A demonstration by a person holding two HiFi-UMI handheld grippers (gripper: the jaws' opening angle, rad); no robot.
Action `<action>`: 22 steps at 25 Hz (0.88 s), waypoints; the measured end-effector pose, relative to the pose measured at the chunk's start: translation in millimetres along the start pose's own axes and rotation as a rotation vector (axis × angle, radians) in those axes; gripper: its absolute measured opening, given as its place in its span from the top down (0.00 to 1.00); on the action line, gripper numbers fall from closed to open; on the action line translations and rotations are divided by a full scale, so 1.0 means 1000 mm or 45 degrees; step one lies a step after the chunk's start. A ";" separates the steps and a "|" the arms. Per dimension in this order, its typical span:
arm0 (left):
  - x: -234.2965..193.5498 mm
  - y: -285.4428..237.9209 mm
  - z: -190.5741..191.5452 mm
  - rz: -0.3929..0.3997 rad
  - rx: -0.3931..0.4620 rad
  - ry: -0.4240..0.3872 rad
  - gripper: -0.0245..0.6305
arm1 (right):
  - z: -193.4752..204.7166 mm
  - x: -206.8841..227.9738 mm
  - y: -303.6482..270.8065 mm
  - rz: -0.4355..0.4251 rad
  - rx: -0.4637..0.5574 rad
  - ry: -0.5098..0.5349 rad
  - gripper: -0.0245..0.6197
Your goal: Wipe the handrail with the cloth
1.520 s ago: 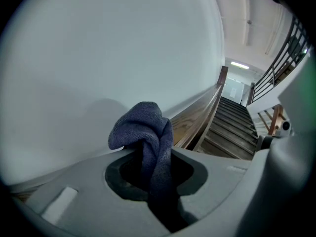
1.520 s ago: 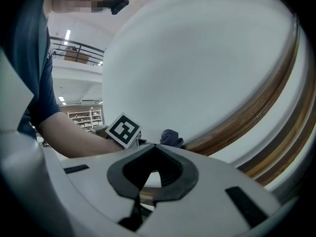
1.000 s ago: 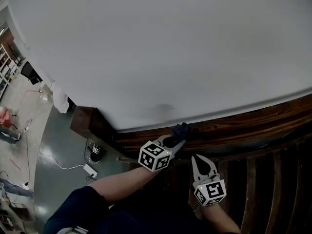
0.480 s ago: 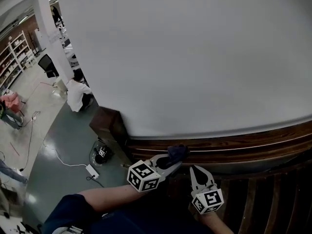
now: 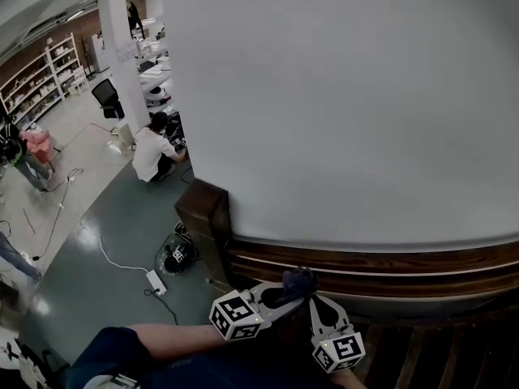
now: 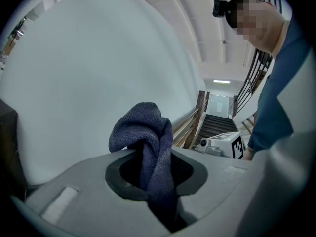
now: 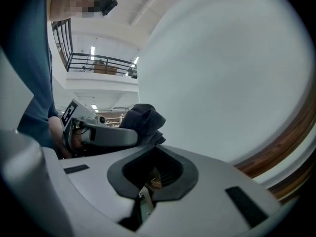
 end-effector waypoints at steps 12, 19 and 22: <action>0.007 0.033 -0.012 -0.082 0.072 -0.039 0.84 | -0.012 -0.024 -0.016 -0.107 0.022 0.017 0.95; 0.006 0.041 -0.010 -0.116 0.100 -0.051 0.84 | -0.008 -0.030 -0.019 -0.136 0.027 0.019 0.95; 0.007 0.043 -0.010 -0.119 0.102 -0.054 0.84 | -0.007 -0.031 -0.020 -0.142 0.030 0.021 0.95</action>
Point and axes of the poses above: the fingertips, and each gripper's own axes: y backward along the fingers, x to its right, z out of its underside, the point moved 9 cm from there along y, backward along the fingers, and after that the axes turned 11 degrees about z, right-handed, at the moved point
